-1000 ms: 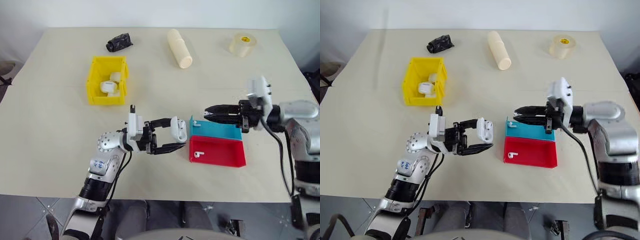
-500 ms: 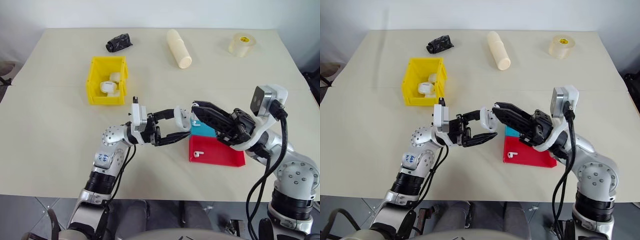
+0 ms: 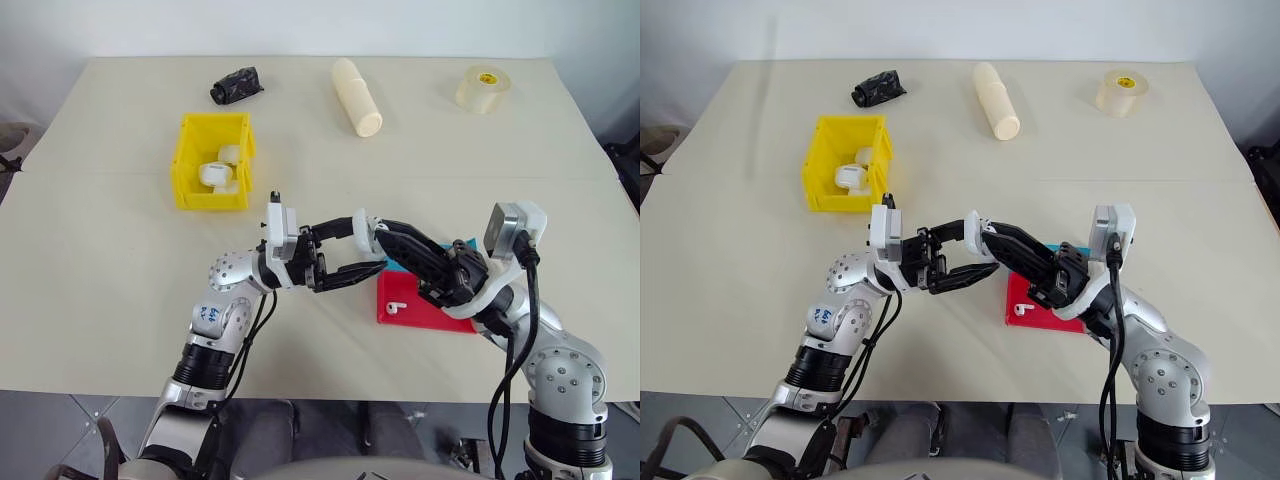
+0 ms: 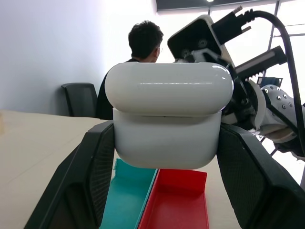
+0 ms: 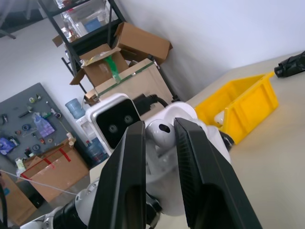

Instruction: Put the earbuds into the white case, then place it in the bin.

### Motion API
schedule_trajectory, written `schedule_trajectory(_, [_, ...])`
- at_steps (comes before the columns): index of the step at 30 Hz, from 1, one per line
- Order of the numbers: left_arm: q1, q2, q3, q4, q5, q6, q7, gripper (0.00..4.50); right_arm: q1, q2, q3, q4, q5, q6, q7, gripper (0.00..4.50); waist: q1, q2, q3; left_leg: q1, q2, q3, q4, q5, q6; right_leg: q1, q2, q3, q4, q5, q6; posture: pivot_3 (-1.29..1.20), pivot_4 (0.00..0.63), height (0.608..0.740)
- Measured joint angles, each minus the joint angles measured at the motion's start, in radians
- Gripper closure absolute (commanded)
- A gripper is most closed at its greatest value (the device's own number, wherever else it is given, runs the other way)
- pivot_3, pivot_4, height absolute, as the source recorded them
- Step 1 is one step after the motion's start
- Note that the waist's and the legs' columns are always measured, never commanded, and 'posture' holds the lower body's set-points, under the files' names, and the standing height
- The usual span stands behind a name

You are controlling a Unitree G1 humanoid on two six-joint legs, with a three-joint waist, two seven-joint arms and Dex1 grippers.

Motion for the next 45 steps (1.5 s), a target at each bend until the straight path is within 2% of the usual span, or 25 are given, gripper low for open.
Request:
schedule_trajectory(9, [0.000, -0.005, 0.002, 0.000, -0.001, 0.036, 0.001, 1.51, 0.041, -0.004, 0.043, 0.000, -0.061, -0.083, 0.027, 3.99, 0.001, 0.000, 0.000, 0.000, 0.000, 0.000, 0.000, 0.000, 0.000, 0.000, 0.000, 0.000, 0.000, 0.000, 0.000, 0.00, 0.150, 0.740])
schedule_trajectory(10, [0.000, -0.005, 0.002, 0.000, -0.001, 0.038, 0.001, 1.51, 0.044, -0.009, 0.043, 0.000, -0.057, -0.082, 0.027, 3.27, 0.000, 0.000, 0.000, 0.000, 0.000, 0.000, 0.000, 0.000, 0.000, 0.000, 0.000, 0.000, 0.000, 0.000, 0.000, 0.00, 0.150, 0.740])
schedule_trajectory(17, [-0.002, -0.013, 0.043, -0.003, -0.013, 0.041, 0.003, 1.51, 0.077, -0.061, 0.059, 0.002, -0.059, -0.061, 0.054, 1.08, 0.002, 0.000, 0.000, 0.000, 0.000, 0.000, 0.000, 0.000, 0.000, 0.000, 0.000, 0.000, 0.000, 0.000, 0.000, 0.00, 0.150, 0.740])
schedule_trajectory(21, [-0.003, 0.015, 0.033, -0.004, 0.013, 0.033, 0.003, 1.51, 0.067, -0.132, 0.038, 0.002, -0.061, -0.060, 0.082, 1.08, 0.002, 0.000, 0.000, 0.000, 0.000, 0.000, 0.000, 0.000, 0.000, 0.000, 0.000, 0.000, -0.001, 0.000, 0.000, 0.00, 0.150, 0.740])
schedule_trajectory(24, [-0.017, 0.114, 0.023, 0.001, 0.101, 0.004, 0.004, 1.51, 0.061, -0.231, -0.017, 0.020, -0.061, -0.047, 0.108, 1.73, 0.001, 0.000, 0.000, 0.001, 0.000, 0.001, -0.001, 0.000, 0.000, 0.000, 0.001, 0.000, -0.001, 0.000, 0.000, 0.00, 0.150, 0.740])
schedule_trajectory(26, [-0.039, 0.174, 0.020, 0.023, 0.167, -0.005, 0.016, 1.51, 0.058, -0.295, -0.038, 0.033, -0.071, -0.035, 0.131, 2.43, 0.003, 0.000, 0.000, 0.001, 0.000, 0.001, -0.001, 0.000, 0.000, 0.000, 0.000, 0.000, -0.001, 0.000, 0.000, 0.00, 0.150, 0.740])
schedule_trajectory(29, [-0.083, 0.280, -0.021, 0.069, 0.296, -0.025, 0.023, 1.51, 0.029, -0.410, -0.011, 0.033, -0.150, -0.034, 0.201, 3.42, 0.002, 0.000, 0.000, 0.001, 0.000, 0.001, -0.001, 0.000, 0.001, 0.001, 0.000, 0.000, -0.002, 0.000, 0.000, 0.00, 0.150, 0.740])
schedule_trajectory(32, [-0.108, 0.324, -0.055, 0.083, 0.379, -0.026, 0.024, 1.51, -0.048, -0.437, 0.051, 0.038, -0.227, -0.041, 0.236, 4.48, 0.002, 0.000, 0.000, 0.001, 0.000, 0.001, -0.001, 0.000, 0.001, 0.000, 0.000, 0.000, -0.002, 0.000, 0.000, 0.00, 0.150, 0.740])
schedule_trajectory(40, [-0.112, 0.304, -0.139, 0.025, 0.402, 0.062, -0.002, 1.51, -0.307, -0.377, 0.284, 0.117, -0.415, -0.043, 0.257, 4.48, 0.001, -0.001, 0.001, -0.001, 0.000, 0.000, -0.001, 0.000, 0.001, -0.001, 0.000, 0.000, -0.002, 0.000, 0.000, 0.00, 0.150, 0.740])
schedule_trajectory(45, [-0.111, 0.290, -0.154, -0.014, 0.398, 0.089, -0.005, 1.51, -0.352, -0.316, 0.377, 0.185, -0.508, -0.044, 0.262, 4.48, 0.002, -0.001, 0.001, -0.001, 0.000, 0.000, -0.001, 0.000, 0.001, -0.001, -0.001, 0.000, -0.002, 0.000, 0.000, 0.00, 0.150, 0.740])
